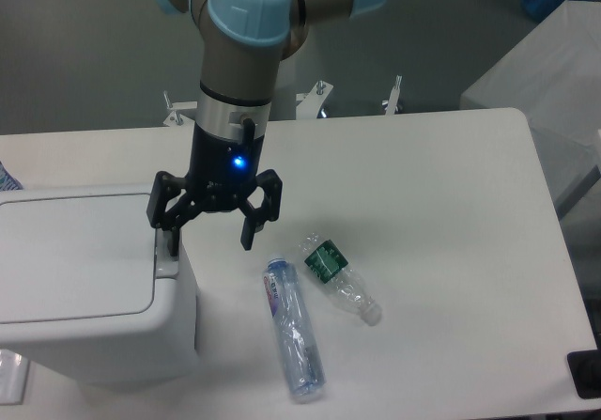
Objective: Open the trash can
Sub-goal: 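Press down on the trash can lid edge with the gripper fingers, then raise the gripper up and away from the opened trash can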
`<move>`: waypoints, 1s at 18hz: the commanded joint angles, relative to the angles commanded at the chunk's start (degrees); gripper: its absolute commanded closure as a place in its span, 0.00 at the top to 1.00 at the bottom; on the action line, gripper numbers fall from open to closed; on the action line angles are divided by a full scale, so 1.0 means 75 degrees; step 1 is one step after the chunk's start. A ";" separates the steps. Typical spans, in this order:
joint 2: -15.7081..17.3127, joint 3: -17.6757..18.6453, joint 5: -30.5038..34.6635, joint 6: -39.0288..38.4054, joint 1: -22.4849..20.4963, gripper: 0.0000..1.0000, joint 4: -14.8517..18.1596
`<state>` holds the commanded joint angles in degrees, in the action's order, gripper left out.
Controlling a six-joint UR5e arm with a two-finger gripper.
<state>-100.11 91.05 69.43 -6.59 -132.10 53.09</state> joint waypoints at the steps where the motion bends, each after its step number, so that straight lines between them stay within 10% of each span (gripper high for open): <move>1: -0.0012 0.0000 0.0000 0.0000 0.0000 1.00 -0.0012; 13: 0.0117 -0.0691 0.0128 0.0502 -0.0327 1.00 -0.0024; 18: 0.0199 -0.0540 0.1753 0.2012 -0.0795 1.00 0.0094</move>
<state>-98.62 87.01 82.58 8.50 -138.07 53.79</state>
